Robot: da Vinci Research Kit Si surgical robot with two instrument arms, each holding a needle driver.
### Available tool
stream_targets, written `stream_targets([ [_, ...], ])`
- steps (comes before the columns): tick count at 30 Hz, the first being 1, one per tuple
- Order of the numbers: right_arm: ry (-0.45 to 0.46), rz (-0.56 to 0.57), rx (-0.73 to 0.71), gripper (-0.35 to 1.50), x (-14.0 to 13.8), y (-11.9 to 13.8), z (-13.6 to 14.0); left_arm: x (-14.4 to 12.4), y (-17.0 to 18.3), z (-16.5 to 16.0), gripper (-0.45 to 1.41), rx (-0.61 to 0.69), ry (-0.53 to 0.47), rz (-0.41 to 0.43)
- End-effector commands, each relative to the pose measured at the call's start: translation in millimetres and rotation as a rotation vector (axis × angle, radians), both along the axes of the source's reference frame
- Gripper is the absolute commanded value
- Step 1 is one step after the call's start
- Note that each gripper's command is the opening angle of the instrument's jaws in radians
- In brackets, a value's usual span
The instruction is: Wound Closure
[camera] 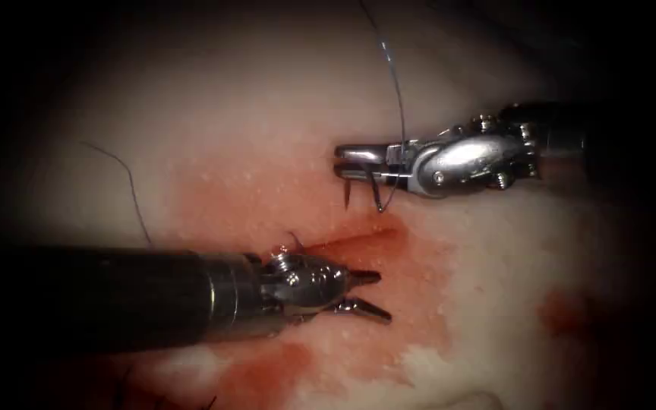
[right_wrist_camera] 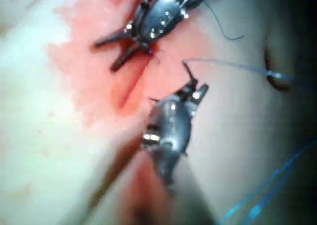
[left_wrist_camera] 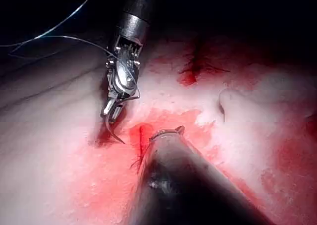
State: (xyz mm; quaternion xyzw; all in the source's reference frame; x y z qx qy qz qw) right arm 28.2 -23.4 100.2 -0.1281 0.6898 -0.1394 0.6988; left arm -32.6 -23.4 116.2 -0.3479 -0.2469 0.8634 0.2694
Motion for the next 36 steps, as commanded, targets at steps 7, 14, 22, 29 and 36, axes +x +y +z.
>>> stream_targets([
  [7,0.005,-0.019,-0.055,-0.35,-0.2,-3.0,1.6,0.2,1.0,-0.1,0.41,0.007,-0.003,-0.002],
  [14,0.005,-0.023,-0.096,-0.35,-0.8,-5.2,1.6,0.6,1.5,0.6,0.39,0.002,0.000,-0.004],
  [22,-0.008,-0.007,-0.108,-0.35,-0.9,-7.0,2.1,1.2,1.8,1.8,0.37,-0.011,0.007,-0.009],
  [29,-0.020,-0.017,-0.052,-0.35,-0.9,-8.0,3.6,1.1,1.6,2.4,0.37,-0.016,0.010,-0.010],
  [36,-0.037,-0.053,-0.003,-0.35,-0.8,-8.7,4.4,1.1,1.5,2.4,0.37,-0.016,0.010,-0.010],
])
